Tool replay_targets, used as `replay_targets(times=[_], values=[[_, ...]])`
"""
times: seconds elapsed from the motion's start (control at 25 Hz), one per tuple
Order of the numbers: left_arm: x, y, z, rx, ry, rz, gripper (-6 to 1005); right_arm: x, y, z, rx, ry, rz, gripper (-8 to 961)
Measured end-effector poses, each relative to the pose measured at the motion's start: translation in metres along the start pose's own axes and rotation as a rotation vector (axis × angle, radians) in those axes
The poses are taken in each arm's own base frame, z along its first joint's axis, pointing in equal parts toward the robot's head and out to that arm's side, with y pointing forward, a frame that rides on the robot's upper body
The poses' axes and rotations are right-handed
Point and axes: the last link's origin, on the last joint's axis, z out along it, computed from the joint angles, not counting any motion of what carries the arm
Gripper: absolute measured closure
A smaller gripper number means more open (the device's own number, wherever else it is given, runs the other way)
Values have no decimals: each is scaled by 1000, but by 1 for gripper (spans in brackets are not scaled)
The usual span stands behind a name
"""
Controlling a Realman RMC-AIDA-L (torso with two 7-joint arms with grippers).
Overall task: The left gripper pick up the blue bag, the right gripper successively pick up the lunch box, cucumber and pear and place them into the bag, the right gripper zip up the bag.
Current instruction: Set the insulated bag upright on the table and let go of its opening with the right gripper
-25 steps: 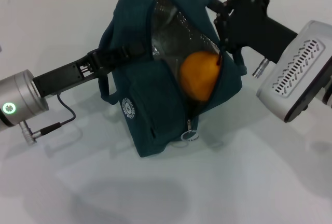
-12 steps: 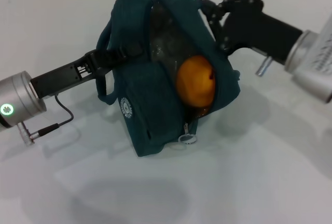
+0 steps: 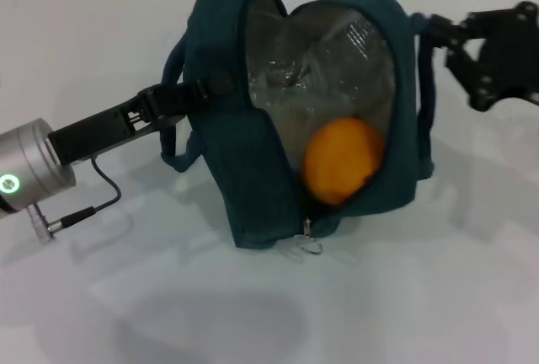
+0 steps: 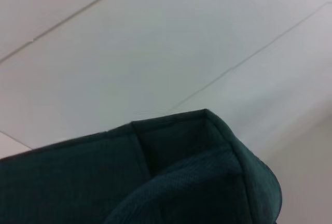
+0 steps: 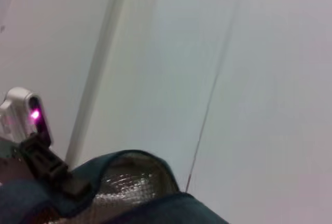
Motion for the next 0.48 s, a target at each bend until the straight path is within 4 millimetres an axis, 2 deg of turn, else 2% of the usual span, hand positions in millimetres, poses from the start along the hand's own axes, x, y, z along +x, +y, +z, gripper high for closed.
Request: replay_targets(times=[0.08,0.24,0.48], values=[[-2,2,1,-16,-6,-4,924,1,-6,-12,15,7,31,907],[-10,6,5,-52,-31,-25,924,7,-10,-25,36,32,66,905],[-22,5,23,-89,-56,-58,924,13,-13,-29,41,63,88,904]])
